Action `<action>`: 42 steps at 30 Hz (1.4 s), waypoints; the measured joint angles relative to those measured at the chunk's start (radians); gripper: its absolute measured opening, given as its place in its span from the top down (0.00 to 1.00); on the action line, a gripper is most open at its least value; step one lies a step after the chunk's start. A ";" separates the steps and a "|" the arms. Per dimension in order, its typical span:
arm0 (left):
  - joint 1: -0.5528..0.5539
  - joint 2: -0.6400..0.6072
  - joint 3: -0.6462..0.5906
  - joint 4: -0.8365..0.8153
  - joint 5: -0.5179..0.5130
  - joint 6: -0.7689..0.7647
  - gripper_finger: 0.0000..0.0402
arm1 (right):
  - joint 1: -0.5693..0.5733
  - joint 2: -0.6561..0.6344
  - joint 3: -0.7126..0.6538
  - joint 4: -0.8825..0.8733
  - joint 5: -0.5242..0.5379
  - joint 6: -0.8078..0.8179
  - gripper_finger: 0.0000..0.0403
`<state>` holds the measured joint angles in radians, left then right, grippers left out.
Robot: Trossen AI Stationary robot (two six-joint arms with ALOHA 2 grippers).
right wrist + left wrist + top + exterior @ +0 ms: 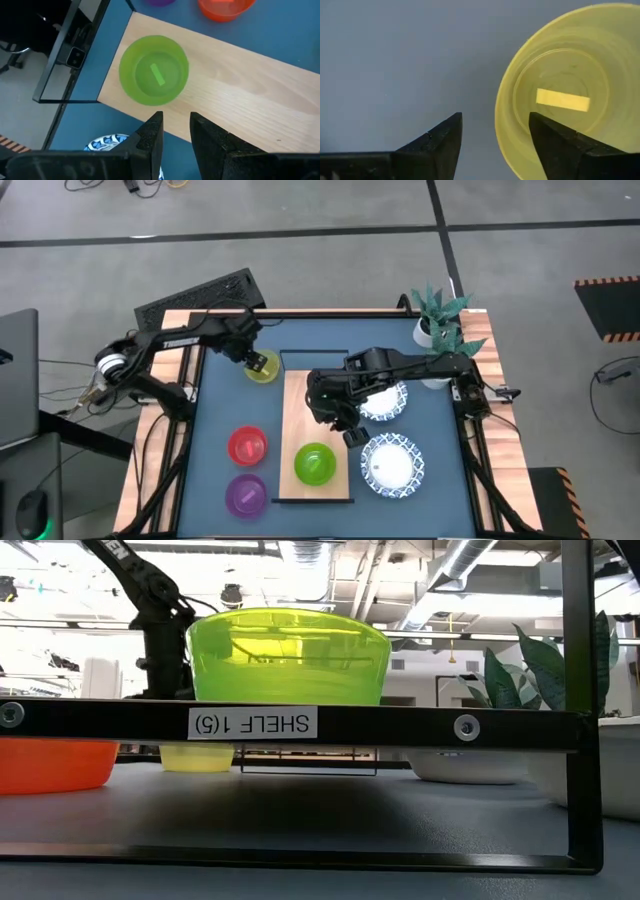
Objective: Place and stack bowls onto a shelf
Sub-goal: Stack the yellow bowl on top of the green bowl on the shelf
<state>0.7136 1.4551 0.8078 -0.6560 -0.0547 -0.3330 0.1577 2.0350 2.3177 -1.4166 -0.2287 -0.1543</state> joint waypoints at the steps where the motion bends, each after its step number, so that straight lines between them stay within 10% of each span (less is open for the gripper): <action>1: 0.000 0.005 0.000 0.001 -0.001 0.000 0.51 | 0.001 0.000 0.000 0.000 0.000 0.000 0.70; 11: 0.000 -0.004 0.000 0.021 -0.013 -0.021 0.97 | 0.008 0.000 0.000 -0.041 -0.001 -0.054 0.70; 27: -0.003 -0.247 0.073 -0.178 0.026 -0.158 1.00 | -0.078 -0.002 0.000 -0.062 0.050 -0.382 0.70; 42: -0.094 -0.484 0.132 -0.247 0.229 -0.285 1.00 | -0.122 -0.003 0.000 0.273 0.133 -0.973 0.70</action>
<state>0.6197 0.9710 0.9393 -0.9033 0.1747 -0.6183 0.0360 2.0319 2.3177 -1.1433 -0.0956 -1.1275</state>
